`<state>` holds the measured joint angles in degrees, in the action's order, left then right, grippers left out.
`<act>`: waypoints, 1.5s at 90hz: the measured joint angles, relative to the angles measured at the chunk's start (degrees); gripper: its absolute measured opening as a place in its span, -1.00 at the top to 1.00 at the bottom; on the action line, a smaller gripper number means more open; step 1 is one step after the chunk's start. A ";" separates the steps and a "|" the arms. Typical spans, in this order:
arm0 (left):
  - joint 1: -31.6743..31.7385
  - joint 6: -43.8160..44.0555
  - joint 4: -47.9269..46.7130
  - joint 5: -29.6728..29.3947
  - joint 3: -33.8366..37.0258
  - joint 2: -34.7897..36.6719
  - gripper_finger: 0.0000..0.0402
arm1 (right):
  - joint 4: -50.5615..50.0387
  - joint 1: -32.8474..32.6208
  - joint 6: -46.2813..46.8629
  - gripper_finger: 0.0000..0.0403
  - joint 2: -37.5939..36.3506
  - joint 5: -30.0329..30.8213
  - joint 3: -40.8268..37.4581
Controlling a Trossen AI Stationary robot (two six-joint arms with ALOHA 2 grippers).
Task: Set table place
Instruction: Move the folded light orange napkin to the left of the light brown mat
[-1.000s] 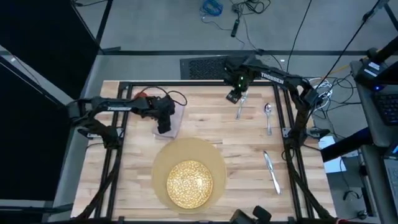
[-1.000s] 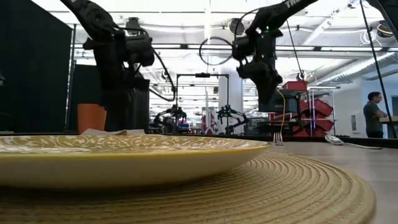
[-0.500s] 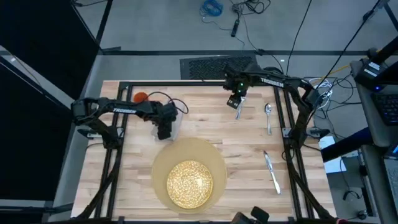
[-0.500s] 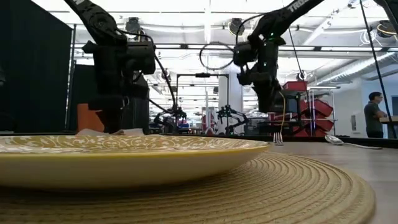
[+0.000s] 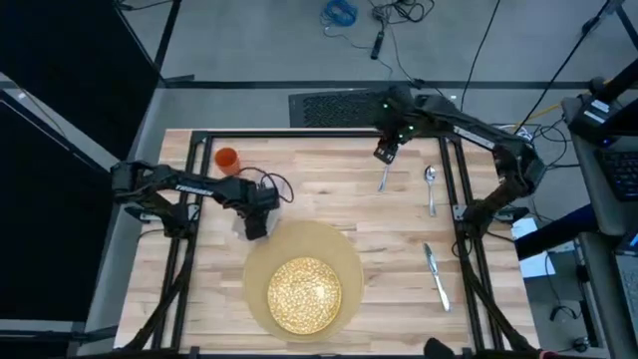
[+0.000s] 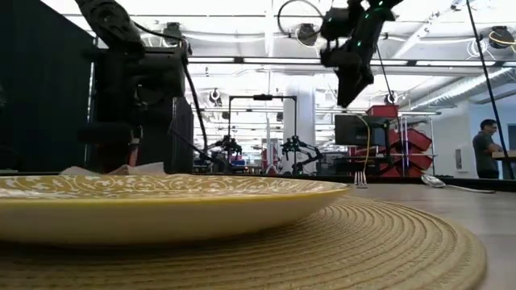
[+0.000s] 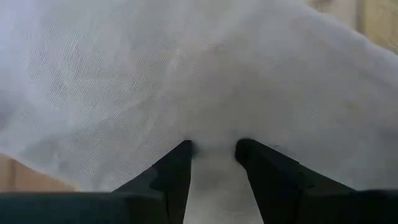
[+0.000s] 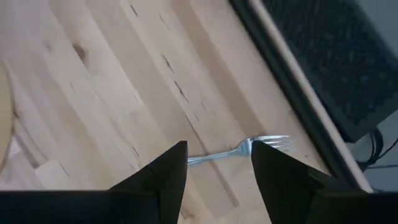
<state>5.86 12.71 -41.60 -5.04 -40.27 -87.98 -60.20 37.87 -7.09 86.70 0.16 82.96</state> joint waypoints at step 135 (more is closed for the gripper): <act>-57.72 72.75 15.48 13.47 -0.72 1.76 0.32 | -3.06 -0.02 2.81 0.18 -7.66 -0.02 0.02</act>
<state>-51.86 85.46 -26.11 8.43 -40.99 -86.22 -63.26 37.85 -4.28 79.05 0.14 82.98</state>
